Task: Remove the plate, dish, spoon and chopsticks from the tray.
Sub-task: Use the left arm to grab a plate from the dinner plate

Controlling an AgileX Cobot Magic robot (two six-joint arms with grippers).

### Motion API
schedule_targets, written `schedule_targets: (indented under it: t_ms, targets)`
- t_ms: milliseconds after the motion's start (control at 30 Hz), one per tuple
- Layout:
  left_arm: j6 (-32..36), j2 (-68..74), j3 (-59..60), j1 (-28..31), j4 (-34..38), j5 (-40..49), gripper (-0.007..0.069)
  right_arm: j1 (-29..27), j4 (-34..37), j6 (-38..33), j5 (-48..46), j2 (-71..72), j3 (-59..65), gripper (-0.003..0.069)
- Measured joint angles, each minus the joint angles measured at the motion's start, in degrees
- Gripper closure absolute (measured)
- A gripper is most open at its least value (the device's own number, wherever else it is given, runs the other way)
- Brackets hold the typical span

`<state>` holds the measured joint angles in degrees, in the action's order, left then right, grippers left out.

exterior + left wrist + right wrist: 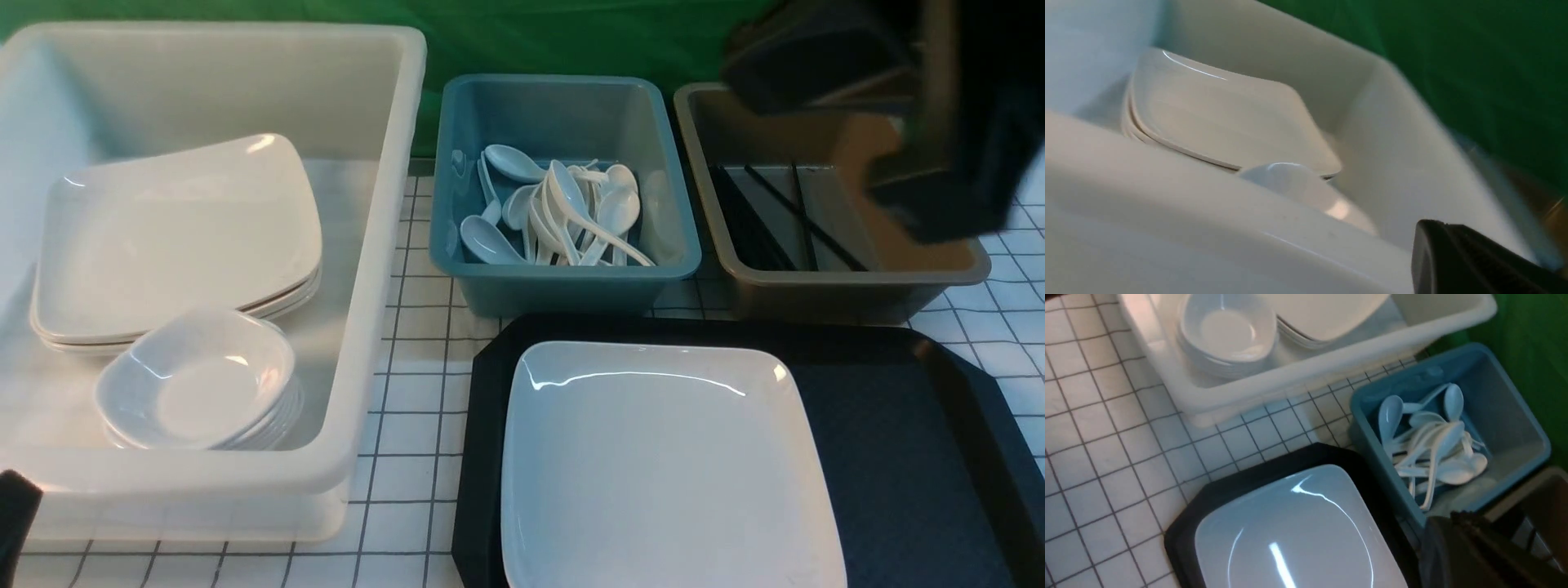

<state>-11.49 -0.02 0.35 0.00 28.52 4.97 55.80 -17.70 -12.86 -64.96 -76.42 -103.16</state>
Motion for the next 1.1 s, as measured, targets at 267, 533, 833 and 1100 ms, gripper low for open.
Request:
schedule_targets:
  t_ms: [267, 533, 833, 1100]
  targets:
    - [-5.5, 0.0, 0.0, 0.0, 20.1, -3.4, 0.0604, 0.0, -1.7, 8.7, 0.0, 19.8, 21.0, 0.0629]
    - [-6.4, -0.1, -6.7, 0.0, 17.8, 0.5, 0.0604, 0.0, -1.8, 21.0, 1.8, 39.6, 41.6, 0.0629]
    - [1.3, 23.1, -40.3, 0.0, 4.1, 37.2, 0.0604, 0.0, -1.7, 34.8, 3.1, 44.2, 59.6, 0.0629]
    - [11.5, 48.2, -57.8, 0.0, 3.9, 63.4, 0.0604, 0.0, -2.6, 39.7, 4.3, 41.6, 62.6, 0.0629]
